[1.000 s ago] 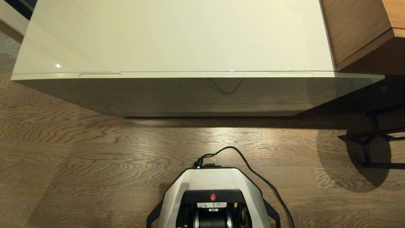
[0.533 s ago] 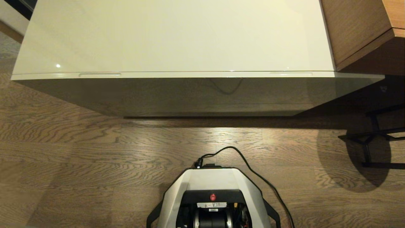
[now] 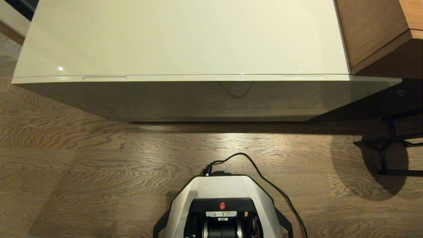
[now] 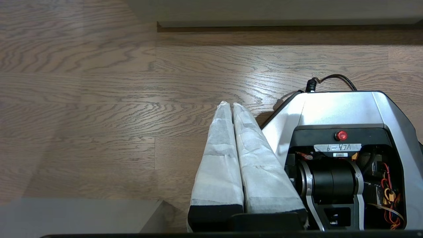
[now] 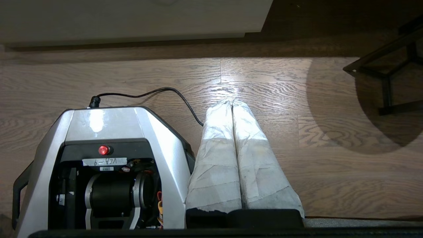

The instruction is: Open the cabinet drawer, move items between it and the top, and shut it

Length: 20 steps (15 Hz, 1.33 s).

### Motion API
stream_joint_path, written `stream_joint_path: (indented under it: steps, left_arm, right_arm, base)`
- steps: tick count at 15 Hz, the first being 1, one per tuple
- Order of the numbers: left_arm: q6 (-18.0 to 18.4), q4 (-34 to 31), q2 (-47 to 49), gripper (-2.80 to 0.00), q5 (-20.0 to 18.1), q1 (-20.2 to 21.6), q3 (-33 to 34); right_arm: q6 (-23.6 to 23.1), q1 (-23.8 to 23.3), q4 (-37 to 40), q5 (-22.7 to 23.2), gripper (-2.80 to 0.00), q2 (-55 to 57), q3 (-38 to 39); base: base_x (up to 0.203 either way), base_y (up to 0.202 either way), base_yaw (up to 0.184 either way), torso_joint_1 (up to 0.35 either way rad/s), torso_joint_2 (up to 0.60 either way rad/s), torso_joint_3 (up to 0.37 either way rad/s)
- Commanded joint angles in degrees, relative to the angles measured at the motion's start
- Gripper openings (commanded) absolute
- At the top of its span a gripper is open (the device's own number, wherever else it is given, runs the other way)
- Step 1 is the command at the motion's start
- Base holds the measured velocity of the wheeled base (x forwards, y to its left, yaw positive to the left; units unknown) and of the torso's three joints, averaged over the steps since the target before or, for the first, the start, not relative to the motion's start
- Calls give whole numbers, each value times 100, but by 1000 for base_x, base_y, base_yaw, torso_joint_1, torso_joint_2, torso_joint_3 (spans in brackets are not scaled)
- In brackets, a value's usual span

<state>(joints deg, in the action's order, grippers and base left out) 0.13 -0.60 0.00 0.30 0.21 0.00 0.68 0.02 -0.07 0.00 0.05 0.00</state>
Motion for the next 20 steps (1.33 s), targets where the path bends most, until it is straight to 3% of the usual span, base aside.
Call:
stream_joint_path:
  steps: [1, 20]
  left_arm:
    - [4, -2, 9, -280, 5, -3, 0]
    - [-5, -2, 9, -280, 5, -3, 0]
  right_arm:
    - [2, -2, -1, 0, -280, 4, 9]
    - [2, 6, -1, 0, -280, 4, 9]
  base:
    - [0, 0, 0, 0, 0, 0]
    - [0, 0, 0, 0, 0, 0]
